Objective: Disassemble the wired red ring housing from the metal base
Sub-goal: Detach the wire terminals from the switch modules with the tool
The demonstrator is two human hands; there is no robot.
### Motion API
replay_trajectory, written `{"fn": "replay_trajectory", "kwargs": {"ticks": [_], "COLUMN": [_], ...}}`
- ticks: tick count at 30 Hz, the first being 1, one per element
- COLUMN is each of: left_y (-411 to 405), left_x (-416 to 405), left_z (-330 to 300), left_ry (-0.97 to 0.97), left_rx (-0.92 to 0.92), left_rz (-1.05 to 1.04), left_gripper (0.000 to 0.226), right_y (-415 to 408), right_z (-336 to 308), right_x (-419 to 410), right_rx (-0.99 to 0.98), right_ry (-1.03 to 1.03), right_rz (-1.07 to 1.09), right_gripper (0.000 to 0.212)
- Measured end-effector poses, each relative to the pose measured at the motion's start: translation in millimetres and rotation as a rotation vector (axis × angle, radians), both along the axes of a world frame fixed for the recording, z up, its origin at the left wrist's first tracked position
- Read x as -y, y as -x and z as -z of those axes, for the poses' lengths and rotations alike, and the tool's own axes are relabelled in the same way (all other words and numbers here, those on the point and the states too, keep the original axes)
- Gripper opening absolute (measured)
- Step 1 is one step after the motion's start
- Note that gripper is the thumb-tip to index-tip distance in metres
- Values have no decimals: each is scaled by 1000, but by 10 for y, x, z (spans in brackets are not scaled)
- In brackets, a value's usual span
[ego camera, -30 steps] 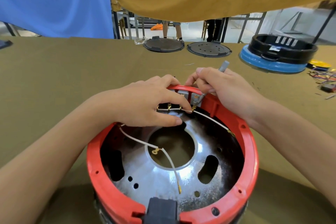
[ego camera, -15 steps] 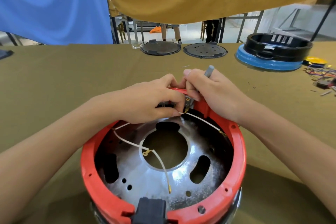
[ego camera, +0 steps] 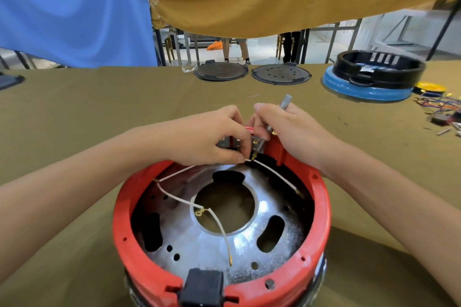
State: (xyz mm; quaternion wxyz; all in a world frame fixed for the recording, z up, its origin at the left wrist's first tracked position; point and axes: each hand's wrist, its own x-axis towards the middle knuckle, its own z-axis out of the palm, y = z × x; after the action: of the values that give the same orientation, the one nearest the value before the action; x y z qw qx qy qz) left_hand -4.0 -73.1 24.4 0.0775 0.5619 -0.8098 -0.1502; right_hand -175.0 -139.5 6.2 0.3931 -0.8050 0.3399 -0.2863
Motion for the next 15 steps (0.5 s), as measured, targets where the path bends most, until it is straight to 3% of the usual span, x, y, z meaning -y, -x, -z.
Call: {"fn": "replay_trajectory", "kwargs": {"ticks": [5,9,15], "left_y": [15,17,7], "left_x": [-22,-49,-51], "left_z": [66,93,104], "left_ry": [78,115,123], "left_rx": [-56,-84,-69], "left_rz": [-32,-57,-74], "left_gripper": [4,12,9], "right_y": [30,37,134], "right_z": [-13,-41,-96], "right_x": [-8,-23,24], "right_rx": [45,-47,-47], "right_ry": [182,314,454], "right_rz": [-94,-154,-129], "right_gripper": [66,71,51]}}
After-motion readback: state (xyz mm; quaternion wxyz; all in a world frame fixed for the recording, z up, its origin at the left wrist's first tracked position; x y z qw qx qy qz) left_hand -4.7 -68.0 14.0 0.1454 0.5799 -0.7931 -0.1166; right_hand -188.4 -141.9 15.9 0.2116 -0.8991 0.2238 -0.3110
